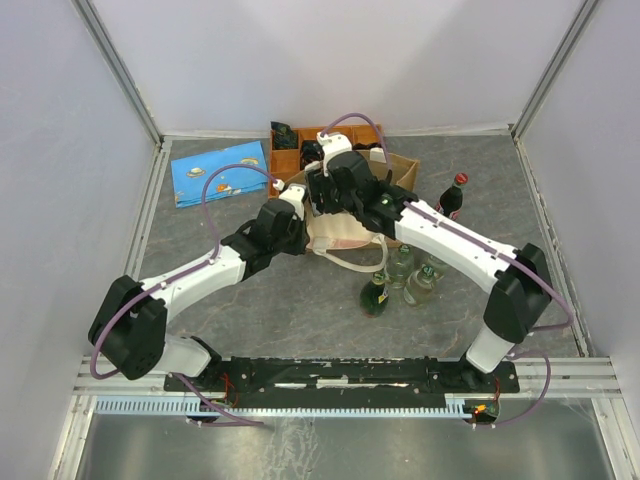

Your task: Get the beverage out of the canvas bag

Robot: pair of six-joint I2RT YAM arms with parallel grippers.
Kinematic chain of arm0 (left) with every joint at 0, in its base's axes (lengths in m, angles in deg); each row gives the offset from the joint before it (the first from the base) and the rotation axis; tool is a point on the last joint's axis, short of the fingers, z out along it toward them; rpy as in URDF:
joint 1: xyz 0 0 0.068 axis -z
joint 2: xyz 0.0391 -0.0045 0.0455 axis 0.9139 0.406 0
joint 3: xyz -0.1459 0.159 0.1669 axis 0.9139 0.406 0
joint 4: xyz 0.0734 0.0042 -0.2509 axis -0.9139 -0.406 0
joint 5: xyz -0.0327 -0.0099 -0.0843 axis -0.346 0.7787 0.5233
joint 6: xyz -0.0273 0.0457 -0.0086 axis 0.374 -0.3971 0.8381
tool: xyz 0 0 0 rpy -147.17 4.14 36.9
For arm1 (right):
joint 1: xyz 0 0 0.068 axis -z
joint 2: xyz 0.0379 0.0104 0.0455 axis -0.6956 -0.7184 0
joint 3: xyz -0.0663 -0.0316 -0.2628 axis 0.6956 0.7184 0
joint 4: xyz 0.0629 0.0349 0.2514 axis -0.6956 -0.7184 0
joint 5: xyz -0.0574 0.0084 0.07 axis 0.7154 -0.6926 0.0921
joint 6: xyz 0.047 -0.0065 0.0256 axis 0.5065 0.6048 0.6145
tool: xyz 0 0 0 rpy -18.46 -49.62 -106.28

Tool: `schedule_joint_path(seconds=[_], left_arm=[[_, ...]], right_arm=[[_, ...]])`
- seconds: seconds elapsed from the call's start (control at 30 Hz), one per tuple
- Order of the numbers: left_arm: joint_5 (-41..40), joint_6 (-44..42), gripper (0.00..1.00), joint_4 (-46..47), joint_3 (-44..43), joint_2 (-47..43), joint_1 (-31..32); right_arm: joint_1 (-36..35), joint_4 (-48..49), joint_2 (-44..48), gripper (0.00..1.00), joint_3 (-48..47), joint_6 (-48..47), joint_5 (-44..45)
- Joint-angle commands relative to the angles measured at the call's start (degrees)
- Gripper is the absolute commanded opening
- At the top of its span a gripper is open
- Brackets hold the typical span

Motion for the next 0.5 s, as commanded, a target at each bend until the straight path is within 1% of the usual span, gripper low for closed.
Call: schedule_joint_path(seconds=[0.0,0.27,0.47], left_arm=[[-0.8,-1.1,0.03,-0.2,0.2,-1.0,0.0],[-0.9,-1.4,0.03,-0.6,-0.3,-0.7,0.0],[-0.8,-1.4,0.03,-0.5,-0.6,-0.2,0.0]], right_arm=[[0.5,4.1,-3.1,0.73,-3.7,0.8,-1.8],[2.3,6.2,-6.0,0.72,-2.8,1.2,-0.8],[3.5,7.3,-8.3,0.66,-2.7,2.0,-1.0]])
